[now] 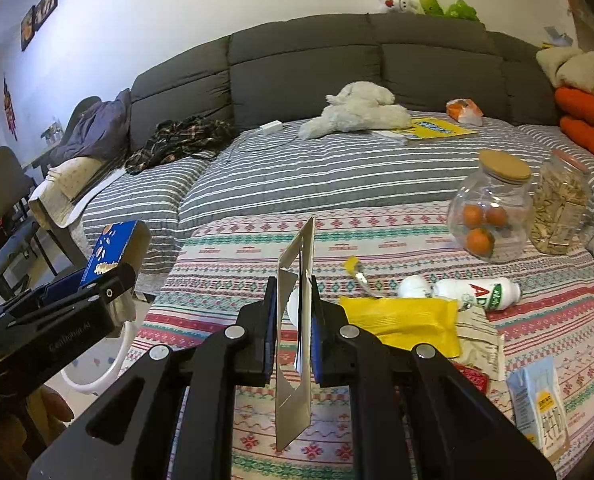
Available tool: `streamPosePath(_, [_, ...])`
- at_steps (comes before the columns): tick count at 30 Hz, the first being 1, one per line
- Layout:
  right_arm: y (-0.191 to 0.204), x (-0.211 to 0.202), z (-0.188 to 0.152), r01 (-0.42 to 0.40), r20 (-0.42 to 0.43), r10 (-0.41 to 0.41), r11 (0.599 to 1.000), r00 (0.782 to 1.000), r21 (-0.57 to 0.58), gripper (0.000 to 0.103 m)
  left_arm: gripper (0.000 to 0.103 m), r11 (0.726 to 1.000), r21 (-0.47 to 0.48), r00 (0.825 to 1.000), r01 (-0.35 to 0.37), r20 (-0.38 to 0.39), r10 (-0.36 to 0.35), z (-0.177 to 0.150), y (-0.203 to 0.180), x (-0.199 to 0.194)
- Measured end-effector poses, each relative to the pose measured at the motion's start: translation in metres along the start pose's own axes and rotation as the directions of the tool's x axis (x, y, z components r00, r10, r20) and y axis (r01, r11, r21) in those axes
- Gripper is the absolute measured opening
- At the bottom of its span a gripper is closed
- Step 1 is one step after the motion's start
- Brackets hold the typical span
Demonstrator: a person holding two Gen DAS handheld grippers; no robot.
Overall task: Collect trash
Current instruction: 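Carry card and blue box to the white bin and open both tools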
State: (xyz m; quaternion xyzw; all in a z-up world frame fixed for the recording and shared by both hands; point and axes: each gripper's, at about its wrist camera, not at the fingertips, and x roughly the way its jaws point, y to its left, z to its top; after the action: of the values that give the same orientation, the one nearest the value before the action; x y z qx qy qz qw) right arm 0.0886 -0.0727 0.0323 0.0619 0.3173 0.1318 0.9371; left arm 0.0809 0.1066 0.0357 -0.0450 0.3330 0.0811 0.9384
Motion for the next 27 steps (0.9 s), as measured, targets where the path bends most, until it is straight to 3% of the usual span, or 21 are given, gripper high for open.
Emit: streamPosePath(27, [0.093,0.015,-0.012,-0.129,-0.04,0.126,0.989,0.991,-0.068,0.014,0.058,0.985,-0.122,0.992,-0.121,-0.053,0.115,-0.001,0.119,-0.012])
